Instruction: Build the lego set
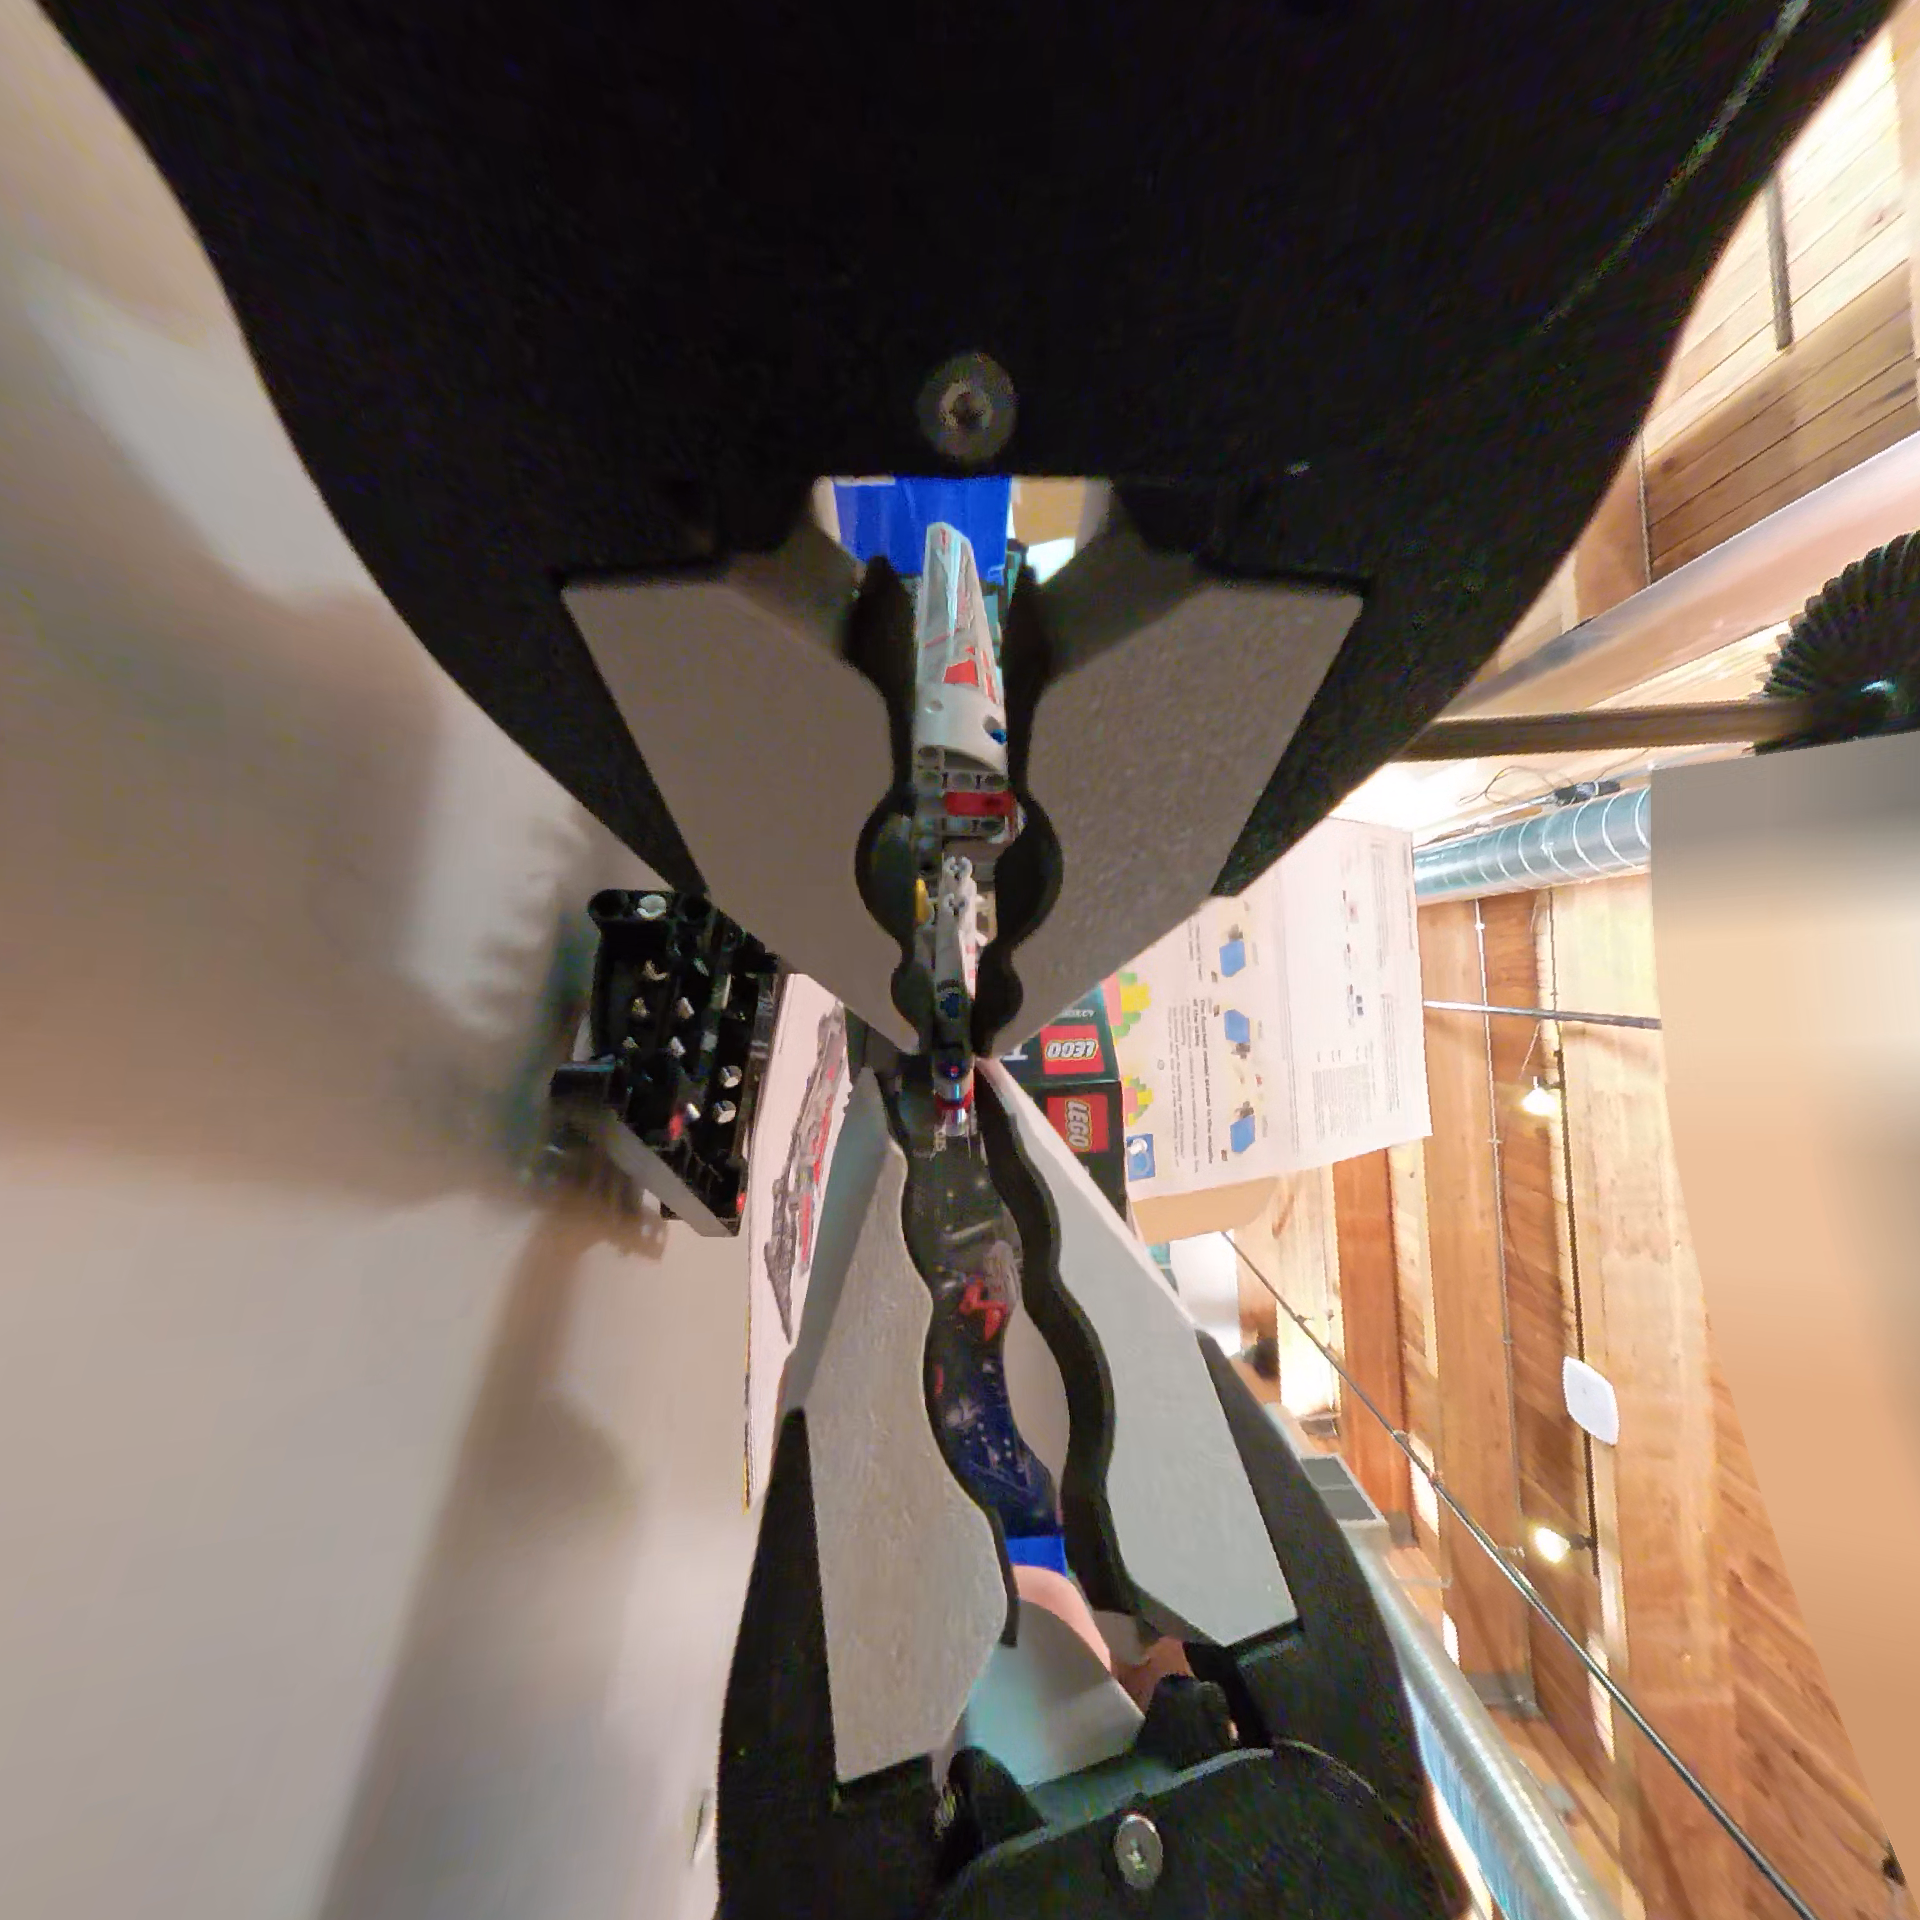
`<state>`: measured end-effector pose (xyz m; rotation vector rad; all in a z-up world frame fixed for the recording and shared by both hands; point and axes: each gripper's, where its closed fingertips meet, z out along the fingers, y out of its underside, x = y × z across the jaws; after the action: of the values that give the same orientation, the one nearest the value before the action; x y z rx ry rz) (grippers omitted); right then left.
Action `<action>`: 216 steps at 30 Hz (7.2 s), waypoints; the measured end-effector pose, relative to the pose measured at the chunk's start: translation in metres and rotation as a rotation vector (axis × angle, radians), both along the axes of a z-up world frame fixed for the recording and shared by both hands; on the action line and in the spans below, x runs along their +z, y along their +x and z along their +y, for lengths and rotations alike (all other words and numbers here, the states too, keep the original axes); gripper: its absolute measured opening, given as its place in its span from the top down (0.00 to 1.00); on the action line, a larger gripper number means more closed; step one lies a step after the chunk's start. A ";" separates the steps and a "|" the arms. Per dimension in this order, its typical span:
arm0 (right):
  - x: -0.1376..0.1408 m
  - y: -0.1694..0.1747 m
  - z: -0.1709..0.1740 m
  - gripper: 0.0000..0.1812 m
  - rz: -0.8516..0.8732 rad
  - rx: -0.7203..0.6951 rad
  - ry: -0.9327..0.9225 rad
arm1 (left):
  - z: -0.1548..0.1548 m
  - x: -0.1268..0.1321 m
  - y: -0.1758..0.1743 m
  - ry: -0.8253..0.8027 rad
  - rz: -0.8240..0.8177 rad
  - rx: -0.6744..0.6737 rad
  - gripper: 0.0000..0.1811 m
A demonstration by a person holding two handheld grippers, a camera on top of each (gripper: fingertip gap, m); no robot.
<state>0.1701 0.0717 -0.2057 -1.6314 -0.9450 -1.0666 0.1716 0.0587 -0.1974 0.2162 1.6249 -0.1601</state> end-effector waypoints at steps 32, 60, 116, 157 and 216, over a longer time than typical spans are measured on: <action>0.005 -0.004 0.003 0.96 -0.039 0.006 0.014 | 0.014 -0.001 0.008 -0.080 0.009 0.025 0.98; 0.010 0.015 0.006 0.83 0.019 0.075 0.029 | 0.015 0.001 0.013 -0.114 0.061 0.040 0.98; 0.000 0.023 0.014 0.88 1.069 0.018 -0.040 | 0.023 -0.003 0.007 -0.081 0.048 0.090 0.98; 0.004 0.038 0.018 0.64 1.216 0.051 -0.060 | 0.035 0.015 0.007 -0.486 0.515 0.004 0.76; 0.002 0.036 0.036 0.84 1.126 0.065 -0.067 | 0.046 -0.036 0.037 -0.346 1.408 -0.024 0.61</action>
<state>0.2058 0.1076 -0.2042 -1.8531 -0.2554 0.0327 0.2084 0.1043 -0.2336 -0.2223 2.9314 -0.7203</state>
